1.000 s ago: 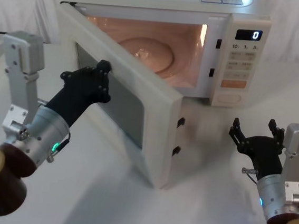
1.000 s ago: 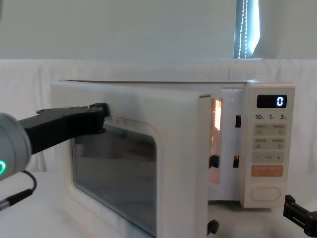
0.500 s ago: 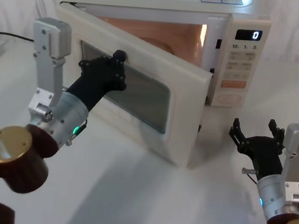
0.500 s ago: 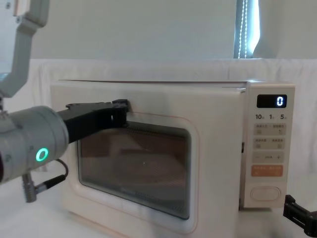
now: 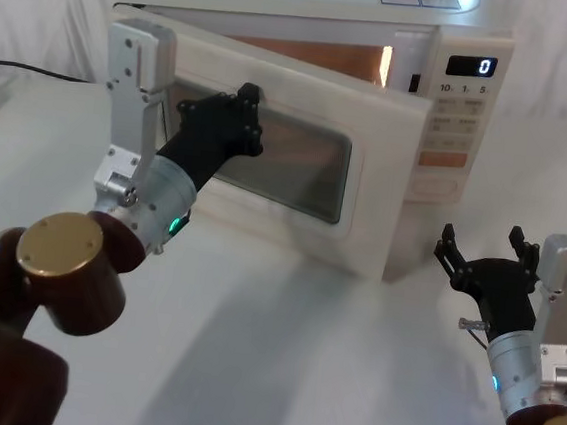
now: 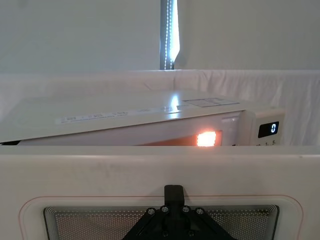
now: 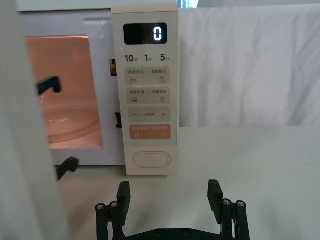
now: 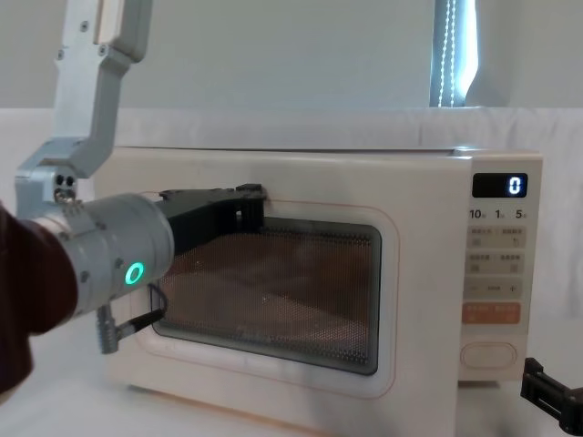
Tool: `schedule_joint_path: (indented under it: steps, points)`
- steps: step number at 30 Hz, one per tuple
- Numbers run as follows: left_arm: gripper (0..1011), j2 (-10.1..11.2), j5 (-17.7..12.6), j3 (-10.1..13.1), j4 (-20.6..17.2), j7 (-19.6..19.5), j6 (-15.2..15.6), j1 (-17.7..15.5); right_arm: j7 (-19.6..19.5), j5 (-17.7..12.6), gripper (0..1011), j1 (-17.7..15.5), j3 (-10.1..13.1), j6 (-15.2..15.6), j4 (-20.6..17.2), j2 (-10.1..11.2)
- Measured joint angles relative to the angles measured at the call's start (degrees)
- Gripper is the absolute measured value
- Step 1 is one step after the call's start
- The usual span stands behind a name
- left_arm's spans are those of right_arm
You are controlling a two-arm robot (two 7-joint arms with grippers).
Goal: Press the button to open the microwave door with one hand; close the microwave door with the other hand.
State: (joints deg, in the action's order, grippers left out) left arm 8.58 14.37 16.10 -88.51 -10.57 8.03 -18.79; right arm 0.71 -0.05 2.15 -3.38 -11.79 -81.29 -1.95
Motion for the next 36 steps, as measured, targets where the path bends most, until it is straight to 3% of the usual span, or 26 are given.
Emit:
schedule_joint_path:
  steps: [15,36]
  points:
    - [0,-2.7,-1.2,1.3,4.9,-0.4,-0.9,-4.0,0.0,0.0,1002,0.0,0.0,0.0,0.0,0.0]
    - [0,-4.5,-3.0,1.6,9.4,-0.1,-1.3,-8.1,0.0,0.0,1002,0.0,0.0,0.0,0.0,0.0]
